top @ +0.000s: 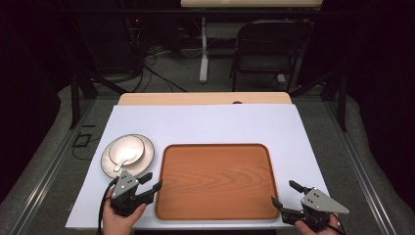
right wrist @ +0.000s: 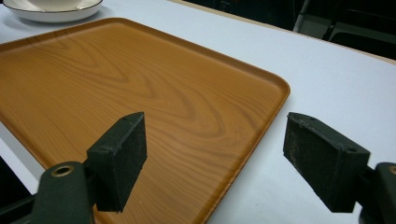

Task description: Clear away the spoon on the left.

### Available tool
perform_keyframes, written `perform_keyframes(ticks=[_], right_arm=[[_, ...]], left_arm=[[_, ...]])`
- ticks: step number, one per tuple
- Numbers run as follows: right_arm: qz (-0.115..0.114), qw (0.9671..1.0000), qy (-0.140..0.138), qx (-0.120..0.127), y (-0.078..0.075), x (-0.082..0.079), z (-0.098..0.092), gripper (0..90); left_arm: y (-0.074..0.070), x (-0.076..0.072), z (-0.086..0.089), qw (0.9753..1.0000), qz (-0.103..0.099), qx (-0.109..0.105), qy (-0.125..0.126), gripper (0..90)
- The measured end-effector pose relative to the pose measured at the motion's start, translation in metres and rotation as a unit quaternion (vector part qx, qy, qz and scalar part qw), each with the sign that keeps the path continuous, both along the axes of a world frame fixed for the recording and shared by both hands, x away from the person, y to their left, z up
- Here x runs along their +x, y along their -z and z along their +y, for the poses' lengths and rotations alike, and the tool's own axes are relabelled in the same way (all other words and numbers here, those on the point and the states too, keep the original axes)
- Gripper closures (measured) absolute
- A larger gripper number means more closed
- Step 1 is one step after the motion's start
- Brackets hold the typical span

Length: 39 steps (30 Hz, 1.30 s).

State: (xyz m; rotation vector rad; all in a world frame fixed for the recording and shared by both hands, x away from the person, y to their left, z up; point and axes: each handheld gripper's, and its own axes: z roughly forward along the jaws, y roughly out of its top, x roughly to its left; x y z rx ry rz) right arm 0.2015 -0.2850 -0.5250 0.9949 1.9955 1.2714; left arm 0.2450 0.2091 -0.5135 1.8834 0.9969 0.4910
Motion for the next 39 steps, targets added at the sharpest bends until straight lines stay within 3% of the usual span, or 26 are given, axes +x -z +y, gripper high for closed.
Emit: perform_keyframes(ticks=[5, 11, 19, 24, 31, 39], right_arm=[[0.0, 1.0, 0.0, 0.001, 0.0, -0.001, 0.0, 21.0], [0.001, 1.0, 0.001, 0.001, 0.0, -0.001, 0.0, 20.9], [0.002, 1.0, 0.002, 0.001, 0.0, -0.001, 0.0, 20.9], [0.002, 1.0, 0.002, 0.003, 0.0, -0.001, 0.0, 20.9], [0.003, 1.0, 0.002, 0.003, 0.0, -0.001, 0.0, 20.9], [0.003, 1.0, 0.002, 0.003, 0.0, -0.001, 0.0, 20.9]], left_arm=[[-0.002, -0.001, 0.0, 1.0, -0.003, -0.006, 0.0, 53.0], [-0.001, 0.002, 0.001, 0.9998, 0.013, -0.008, -0.014, 53.1], [-0.011, 0.003, 0.0, 0.9997, 0.01, 0.005, -0.023, 54.5], [-0.014, 0.007, 0.003, 0.9989, 0.02, -0.005, -0.041, 54.5], [-0.022, 0.01, 0.006, 0.9984, 0.015, -0.004, -0.055, 51.6], [-0.029, 0.013, 0.011, 0.9968, 0.012, 0.02, -0.076, 65.6]])
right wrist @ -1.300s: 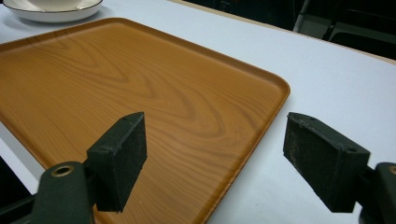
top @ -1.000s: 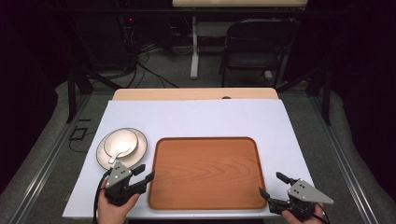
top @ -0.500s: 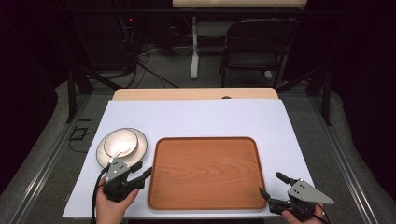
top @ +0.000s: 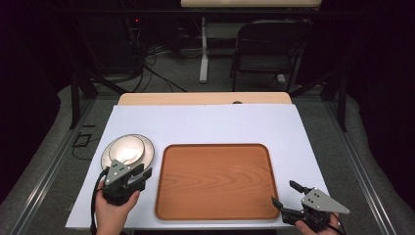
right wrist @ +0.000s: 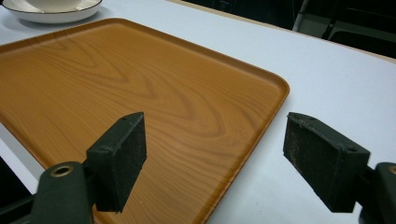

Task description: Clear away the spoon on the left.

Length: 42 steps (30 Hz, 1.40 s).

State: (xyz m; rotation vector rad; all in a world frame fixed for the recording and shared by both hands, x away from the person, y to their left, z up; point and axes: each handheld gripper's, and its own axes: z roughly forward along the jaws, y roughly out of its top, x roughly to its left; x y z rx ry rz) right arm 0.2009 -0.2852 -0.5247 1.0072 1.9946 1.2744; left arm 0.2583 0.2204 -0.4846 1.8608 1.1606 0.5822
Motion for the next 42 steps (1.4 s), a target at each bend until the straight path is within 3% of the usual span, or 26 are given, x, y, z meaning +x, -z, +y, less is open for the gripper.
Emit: perform_keyframes(ticks=[10, 15, 28, 42], right_arm=[[0.001, 1.0, -0.001, -0.001, 0.0, 0.0, 0.0, 20.8], [0.001, 1.0, 0.0, -0.001, 0.0, 0.0, 0.0, 20.8], [0.001, 1.0, -0.001, -0.001, 0.0, 0.001, 0.0, 20.8], [0.001, 1.0, -0.001, -0.001, 0.0, 0.0, 0.0, 20.8]], left_arm=[[0.009, 0.006, 0.019, 0.9987, 0.025, 0.001, -0.044, 85.1], [0.012, 0.007, 0.027, 0.9975, 0.029, 0.009, -0.063, 89.5], [0.018, 0.009, 0.044, 0.9945, 0.033, 0.027, -0.096, 90.0], [0.019, 0.016, 0.07, 0.9892, 0.025, 0.035, -0.14, 90.0]])
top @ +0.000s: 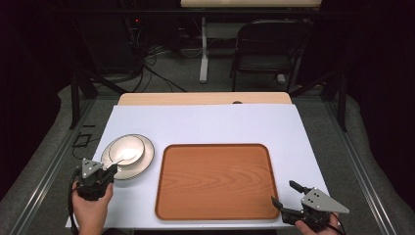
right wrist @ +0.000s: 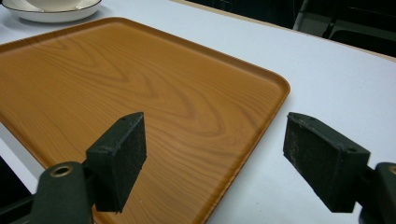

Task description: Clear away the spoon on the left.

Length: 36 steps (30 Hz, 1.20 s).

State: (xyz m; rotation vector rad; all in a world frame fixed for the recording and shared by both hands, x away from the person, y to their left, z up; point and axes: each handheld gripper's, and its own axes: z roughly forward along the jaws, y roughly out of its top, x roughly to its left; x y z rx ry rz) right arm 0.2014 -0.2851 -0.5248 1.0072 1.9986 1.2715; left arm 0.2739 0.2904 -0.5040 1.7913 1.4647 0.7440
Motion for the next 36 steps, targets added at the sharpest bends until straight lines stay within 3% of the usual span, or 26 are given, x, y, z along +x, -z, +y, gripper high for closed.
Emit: perform_keyframes(ticks=[14, 26, 36], right_arm=[[0.001, 1.0, 0.001, 0.0, 0.0, 0.0, 0.0, 20.8], [0.002, 1.0, 0.0, 0.0, 0.0, 0.001, 0.0, 20.7], [0.002, 1.0, 0.0, 0.0, 0.0, 0.001, 0.0, 20.7]], left_arm=[[0.003, 0.025, 0.026, 0.9983, -0.023, -0.011, -0.053, 90.0], [0.005, 0.053, 0.033, 0.9971, -0.022, -0.016, -0.072, 90.0], [0.006, 0.057, 0.034, 0.996, -0.021, -0.037, -0.079, 89.4]])
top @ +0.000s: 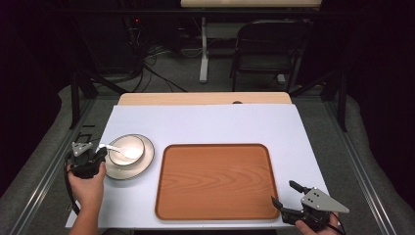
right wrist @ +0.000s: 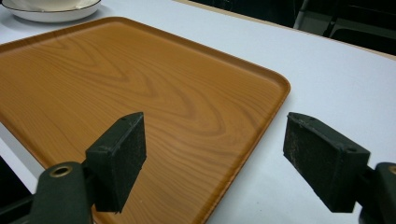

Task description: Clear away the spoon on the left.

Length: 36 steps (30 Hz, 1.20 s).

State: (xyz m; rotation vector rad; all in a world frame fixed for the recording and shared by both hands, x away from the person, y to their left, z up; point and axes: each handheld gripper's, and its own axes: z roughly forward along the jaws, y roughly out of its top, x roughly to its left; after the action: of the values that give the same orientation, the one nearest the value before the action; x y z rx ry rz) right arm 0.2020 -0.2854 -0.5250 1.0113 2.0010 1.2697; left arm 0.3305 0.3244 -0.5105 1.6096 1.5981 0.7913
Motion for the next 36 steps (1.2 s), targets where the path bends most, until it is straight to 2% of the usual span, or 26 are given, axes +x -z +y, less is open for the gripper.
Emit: perform_keyframes(ticks=[5, 9, 13, 17, 27, 36], right_arm=[[0.0, 1.0, 0.0, 0.0, 0.0, 0.0, 0.0, 20.7], [-0.001, 1.0, 0.0, 0.0, 0.0, 0.0, 0.0, 20.7], [0.0, 1.0, 0.0, 0.0, 0.0, 0.0, 0.0, 20.8], [0.0, 1.0, 0.0, 0.0, 0.0, 0.0, 0.0, 20.7], [0.0, 1.0, 0.0, -0.001, 0.0, 0.0, 0.0, 20.7], [0.002, 1.0, 0.0, 0.0, 0.0, 0.0, 0.0, 20.7]], left_arm=[[-0.003, -0.001, 0.001, 0.9999, -0.006, -0.011, -0.006, 82.1], [-0.006, -0.001, 0.002, 0.9997, -0.006, -0.022, -0.01, 69.3], [-0.007, -0.001, 0.003, 0.9996, -0.005, -0.025, -0.012, 60.5], [-0.009, -0.001, 0.005, 0.9991, -0.006, -0.037, -0.019, 53.8], [-0.01, 0.0, 0.01, 0.9982, -0.006, -0.049, -0.033, 46.1], [-0.002, 0.008, 0.011, 0.9958, 0.002, -0.083, -0.037, 41.4]])
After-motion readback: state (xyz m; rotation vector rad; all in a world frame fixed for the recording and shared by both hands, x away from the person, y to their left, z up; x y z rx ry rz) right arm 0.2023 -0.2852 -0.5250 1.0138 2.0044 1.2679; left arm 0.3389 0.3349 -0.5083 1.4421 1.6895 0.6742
